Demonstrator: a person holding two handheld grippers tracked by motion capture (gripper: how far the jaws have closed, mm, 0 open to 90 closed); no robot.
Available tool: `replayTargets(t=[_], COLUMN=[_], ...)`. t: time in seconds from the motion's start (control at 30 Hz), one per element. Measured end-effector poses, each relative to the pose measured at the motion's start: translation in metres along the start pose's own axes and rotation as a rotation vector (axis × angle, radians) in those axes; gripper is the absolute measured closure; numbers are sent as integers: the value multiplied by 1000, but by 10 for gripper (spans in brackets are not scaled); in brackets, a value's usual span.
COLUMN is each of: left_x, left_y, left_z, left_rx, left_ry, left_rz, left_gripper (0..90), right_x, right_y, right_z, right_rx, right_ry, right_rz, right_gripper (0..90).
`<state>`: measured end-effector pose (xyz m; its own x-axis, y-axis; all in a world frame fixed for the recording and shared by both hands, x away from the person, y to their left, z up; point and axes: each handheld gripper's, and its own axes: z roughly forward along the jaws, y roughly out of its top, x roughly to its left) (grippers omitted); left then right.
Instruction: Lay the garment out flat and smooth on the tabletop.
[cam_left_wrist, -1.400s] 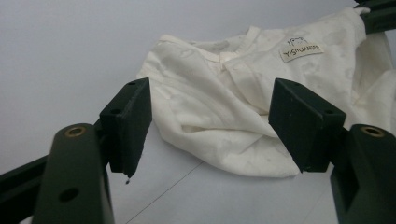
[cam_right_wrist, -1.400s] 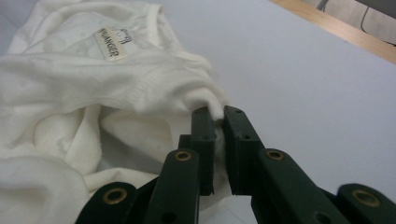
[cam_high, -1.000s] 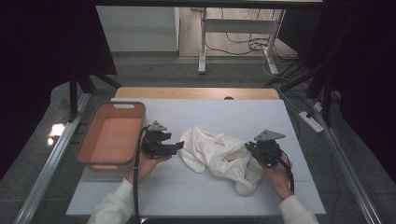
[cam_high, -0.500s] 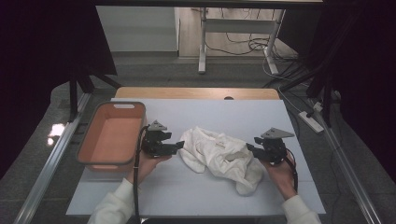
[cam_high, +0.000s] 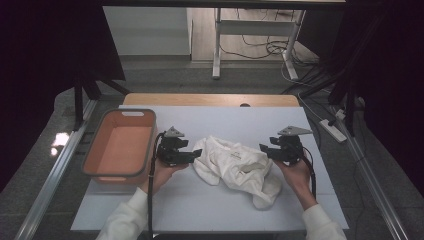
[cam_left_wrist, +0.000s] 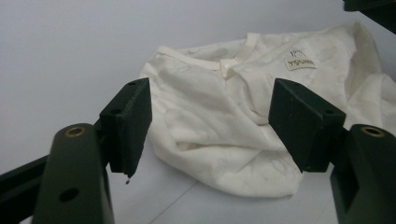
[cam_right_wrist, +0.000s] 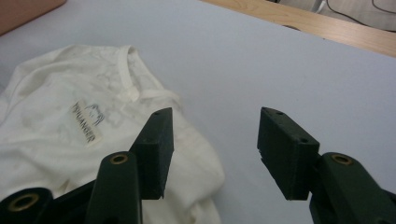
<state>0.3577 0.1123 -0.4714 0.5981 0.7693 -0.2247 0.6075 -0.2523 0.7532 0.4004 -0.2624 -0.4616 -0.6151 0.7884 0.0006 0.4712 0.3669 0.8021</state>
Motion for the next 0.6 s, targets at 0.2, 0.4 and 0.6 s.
replayTargets(t=[0.2, 0.4, 0.6], left_x=[4, 7, 11], left_y=[7, 8, 9], left_z=[15, 29, 42], left_rx=[14, 40, 71], left_ry=[-10, 7, 20], left_rz=[-10, -16, -15], left_gripper=[312, 317, 336], right_x=[-1, 12, 23], right_y=[3, -6, -11], right_z=[25, 50, 61], right_rx=[46, 143, 182], right_ry=[15, 43, 59], right_rz=[-14, -60, -83], right_gripper=[465, 463, 458])
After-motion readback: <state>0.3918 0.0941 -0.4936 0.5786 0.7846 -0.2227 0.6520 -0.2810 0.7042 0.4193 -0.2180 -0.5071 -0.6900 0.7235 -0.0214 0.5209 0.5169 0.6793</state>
